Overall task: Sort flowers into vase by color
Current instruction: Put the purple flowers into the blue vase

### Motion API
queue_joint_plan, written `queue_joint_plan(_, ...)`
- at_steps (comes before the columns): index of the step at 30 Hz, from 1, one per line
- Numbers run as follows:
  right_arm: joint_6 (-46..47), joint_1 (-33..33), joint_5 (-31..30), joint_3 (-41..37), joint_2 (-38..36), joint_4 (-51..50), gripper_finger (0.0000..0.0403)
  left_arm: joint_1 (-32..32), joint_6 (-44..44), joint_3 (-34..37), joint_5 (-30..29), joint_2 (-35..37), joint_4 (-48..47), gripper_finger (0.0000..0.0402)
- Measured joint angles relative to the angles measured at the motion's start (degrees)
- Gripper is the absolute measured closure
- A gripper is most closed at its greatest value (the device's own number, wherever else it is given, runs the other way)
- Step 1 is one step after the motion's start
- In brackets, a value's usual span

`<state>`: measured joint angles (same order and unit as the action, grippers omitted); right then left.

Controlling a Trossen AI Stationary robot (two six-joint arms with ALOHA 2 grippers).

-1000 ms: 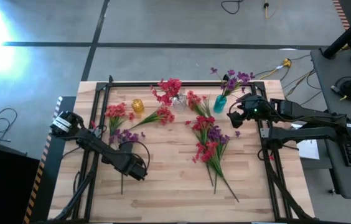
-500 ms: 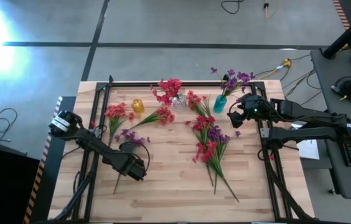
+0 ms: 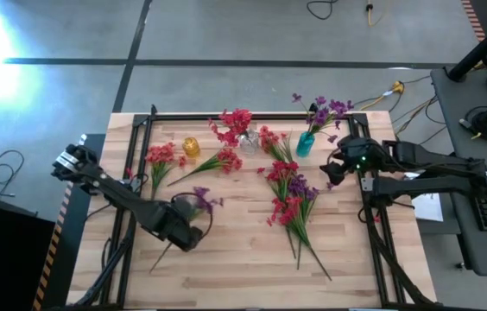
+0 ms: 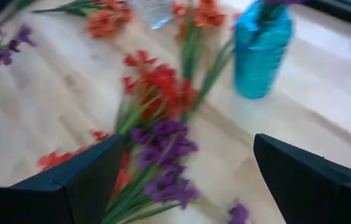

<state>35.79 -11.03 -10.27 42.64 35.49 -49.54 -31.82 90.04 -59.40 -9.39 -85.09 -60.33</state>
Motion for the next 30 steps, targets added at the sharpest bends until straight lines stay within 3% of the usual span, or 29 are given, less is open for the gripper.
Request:
queue_joint_plan(6,0.4,6.1,1.8,-0.7,-1.4,3.4,0.0051,-0.6,-26.4,-5.4,-15.1,2.3,14.1,0.0401)
queue_joint_plan(11,0.4,12.2,1.9,-1.6,-1.1,8.7,0.0051,0.1,-47.5,-7.7,-21.9,2.0,26.2,0.0402)
queue_joint_plan(16,-3.0,19.3,3.0,-3.1,0.8,21.9,0.0051,1.6,-71.2,-6.4,-22.4,1.9,44.6,0.0402)
queue_joint_plan(19,-6.2,23.3,2.6,-3.3,2.9,27.7,0.0051,3.5,-82.8,-5.3,-19.3,1.9,54.2,0.0402)
queue_joint_plan(24,-15.8,28.5,-3.4,-3.3,7.7,39.1,0.0051,6.7,-90.9,-2.3,-18.2,2.0,66.6,0.0402)
queue_joint_plan(30,-26.0,30.9,-6.3,-3.4,16.9,57.2,0.0051,9.4,-92.1,3.6,-18.2,0.6,82.3,0.0401)
